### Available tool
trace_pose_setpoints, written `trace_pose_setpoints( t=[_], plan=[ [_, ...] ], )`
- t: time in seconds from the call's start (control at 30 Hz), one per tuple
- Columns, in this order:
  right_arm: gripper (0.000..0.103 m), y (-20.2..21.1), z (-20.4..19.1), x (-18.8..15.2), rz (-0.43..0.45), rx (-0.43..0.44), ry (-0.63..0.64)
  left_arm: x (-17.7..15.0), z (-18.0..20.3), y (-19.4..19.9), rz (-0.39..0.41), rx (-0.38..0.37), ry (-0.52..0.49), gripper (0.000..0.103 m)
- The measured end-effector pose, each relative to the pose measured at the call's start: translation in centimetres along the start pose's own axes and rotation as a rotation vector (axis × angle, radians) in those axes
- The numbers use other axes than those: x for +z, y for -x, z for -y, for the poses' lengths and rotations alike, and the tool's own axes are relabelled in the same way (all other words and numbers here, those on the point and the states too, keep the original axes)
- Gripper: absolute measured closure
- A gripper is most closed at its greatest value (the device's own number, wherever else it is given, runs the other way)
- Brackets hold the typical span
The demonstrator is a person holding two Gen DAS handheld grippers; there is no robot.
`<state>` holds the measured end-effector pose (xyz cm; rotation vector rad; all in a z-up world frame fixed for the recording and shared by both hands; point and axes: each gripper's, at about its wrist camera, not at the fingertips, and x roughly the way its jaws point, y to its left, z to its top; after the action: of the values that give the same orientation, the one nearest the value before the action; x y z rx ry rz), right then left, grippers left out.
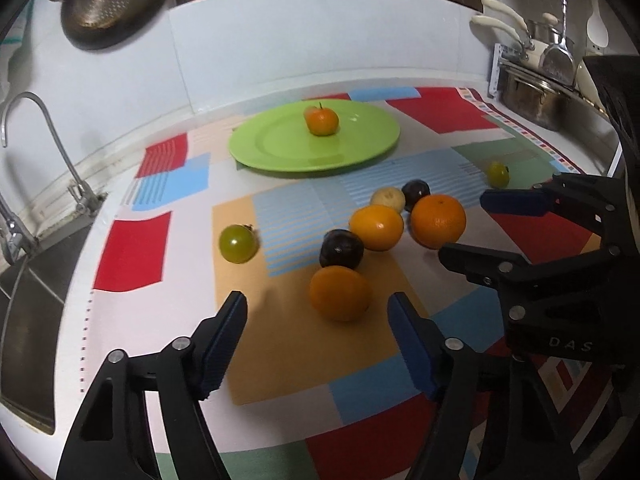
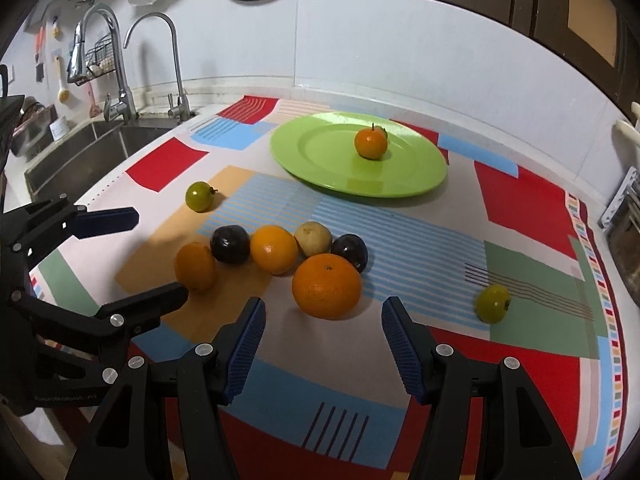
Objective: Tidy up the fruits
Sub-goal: 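Grasp a medium orange with the left tool while the right tool grasps the largest orange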
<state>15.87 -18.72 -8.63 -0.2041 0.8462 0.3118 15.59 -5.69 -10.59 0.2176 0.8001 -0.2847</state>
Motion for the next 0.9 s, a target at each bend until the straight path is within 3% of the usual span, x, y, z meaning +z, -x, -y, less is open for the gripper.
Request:
trace_pose_setpoints(
  t=[0.4,0.5,0.63,0.7,0.9],
  plan=[
    [0.042,-2.0,0.6,0.7,-0.009,0.021,-0.034,0.3,0.2,-1.8,-0.047,-0.075,0.034,0.060],
    [0.049,-2.4,0.5,0.9,-0.015,0.037,-0.036,0.4,0.1,-1.9,-0.048,-0.078,0.038,0.065],
    [0.049,-2.8,0.4,1.0,-0.020,0.038,-0.039,0.5,0.0,-1.9,-0.049,-0.085,0.049,0.067],
    [0.056,-2.8,0.5,0.9,-0.025,0.040,-0.043,0.5,0.0,-1.9,-0.050,-0.086,0.053,0.067],
    [0.060,-2.6,0.6,0.7,-0.029,0.041,-0.049,0.5,0.1,-1.5,-0.039,-0.087,0.055,0.067]
  ],
)
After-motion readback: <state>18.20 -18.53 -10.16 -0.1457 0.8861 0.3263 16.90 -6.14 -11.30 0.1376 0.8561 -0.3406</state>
